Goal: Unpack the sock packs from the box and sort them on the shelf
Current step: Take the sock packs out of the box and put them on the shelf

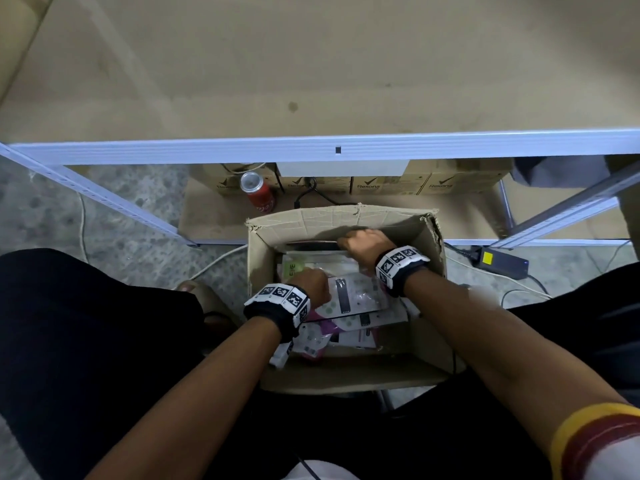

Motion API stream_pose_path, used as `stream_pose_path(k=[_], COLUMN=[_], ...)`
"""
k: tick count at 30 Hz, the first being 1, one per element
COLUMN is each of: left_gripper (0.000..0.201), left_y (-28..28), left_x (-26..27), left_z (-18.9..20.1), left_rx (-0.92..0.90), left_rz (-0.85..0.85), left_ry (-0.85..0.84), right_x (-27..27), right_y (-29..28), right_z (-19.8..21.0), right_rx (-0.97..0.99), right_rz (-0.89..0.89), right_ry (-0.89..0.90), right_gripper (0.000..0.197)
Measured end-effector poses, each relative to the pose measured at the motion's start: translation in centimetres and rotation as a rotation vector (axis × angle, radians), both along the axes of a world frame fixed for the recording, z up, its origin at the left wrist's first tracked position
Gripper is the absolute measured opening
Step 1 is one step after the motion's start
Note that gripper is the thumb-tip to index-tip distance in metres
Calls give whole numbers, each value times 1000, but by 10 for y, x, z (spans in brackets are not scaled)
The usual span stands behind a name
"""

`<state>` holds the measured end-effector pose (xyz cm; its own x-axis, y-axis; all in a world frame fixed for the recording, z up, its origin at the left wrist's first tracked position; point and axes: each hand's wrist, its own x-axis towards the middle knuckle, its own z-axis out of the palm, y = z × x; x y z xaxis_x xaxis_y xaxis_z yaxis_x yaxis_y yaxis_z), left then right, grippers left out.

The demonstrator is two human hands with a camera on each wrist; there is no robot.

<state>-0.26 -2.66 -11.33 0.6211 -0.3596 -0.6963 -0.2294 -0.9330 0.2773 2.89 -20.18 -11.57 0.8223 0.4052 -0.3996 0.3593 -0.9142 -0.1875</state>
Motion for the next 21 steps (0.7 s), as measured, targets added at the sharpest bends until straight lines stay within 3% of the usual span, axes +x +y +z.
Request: stream_pose_path(k=[3, 7, 11, 14, 21], left_gripper=[35, 49, 46, 39, 27], left_y=[-11, -15, -16, -17, -33], left_x=[-5, -1, -1, -6, -22], left_z=[-25, -50, -63, -71, -76], left_rx=[45, 74, 137, 155, 107], left_rz=[-62, -60, -137, -201, -202], left_ry=[2, -56, -132, -169, 189], right_x=[5, -1, -9, -10, -10], right_y=[-10, -12, -14, -18, -21], right_z=[18, 34, 40, 44, 50], right_rx=[14, 85, 23, 13, -34], right_rz=[-38, -63, -104, -162, -286], right_ry=[11, -63, -148, -148, -67], right_gripper=[24, 57, 37, 34, 31])
